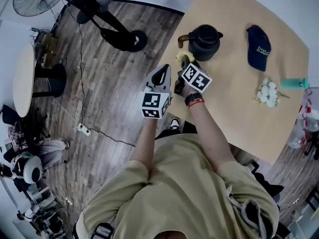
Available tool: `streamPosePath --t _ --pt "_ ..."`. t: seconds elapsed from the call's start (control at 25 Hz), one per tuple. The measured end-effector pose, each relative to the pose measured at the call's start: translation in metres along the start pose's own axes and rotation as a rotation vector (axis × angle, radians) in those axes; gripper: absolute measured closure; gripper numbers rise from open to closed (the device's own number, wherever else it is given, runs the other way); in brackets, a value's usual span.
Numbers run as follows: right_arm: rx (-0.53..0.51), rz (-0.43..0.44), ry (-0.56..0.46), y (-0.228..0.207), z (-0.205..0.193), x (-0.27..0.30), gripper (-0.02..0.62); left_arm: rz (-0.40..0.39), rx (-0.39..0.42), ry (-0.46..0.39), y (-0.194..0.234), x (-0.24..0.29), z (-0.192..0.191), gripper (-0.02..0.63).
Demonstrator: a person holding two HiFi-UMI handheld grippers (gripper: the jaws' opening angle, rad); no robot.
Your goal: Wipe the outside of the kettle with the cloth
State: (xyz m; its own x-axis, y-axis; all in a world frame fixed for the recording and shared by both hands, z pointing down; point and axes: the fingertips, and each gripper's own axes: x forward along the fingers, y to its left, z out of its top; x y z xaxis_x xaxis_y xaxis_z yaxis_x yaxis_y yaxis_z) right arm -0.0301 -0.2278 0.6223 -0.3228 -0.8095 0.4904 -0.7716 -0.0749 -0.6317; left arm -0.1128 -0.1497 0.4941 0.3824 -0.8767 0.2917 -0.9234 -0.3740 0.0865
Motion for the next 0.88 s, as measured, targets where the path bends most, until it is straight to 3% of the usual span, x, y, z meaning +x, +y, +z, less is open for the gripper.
streamPosePath --t 0.24,0.88 --pt "0.069 -0.022 -0.018 -0.005 0.003 0.008 0.463 0.002 0.005 -0.002 0.003 -0.002 0.001 0.583" --pt "0.055 -0.002 -0.004 -0.017 0.005 -0.007 0.463 -0.041 0.006 0.016 -0.009 0.005 -0.004 0.583"
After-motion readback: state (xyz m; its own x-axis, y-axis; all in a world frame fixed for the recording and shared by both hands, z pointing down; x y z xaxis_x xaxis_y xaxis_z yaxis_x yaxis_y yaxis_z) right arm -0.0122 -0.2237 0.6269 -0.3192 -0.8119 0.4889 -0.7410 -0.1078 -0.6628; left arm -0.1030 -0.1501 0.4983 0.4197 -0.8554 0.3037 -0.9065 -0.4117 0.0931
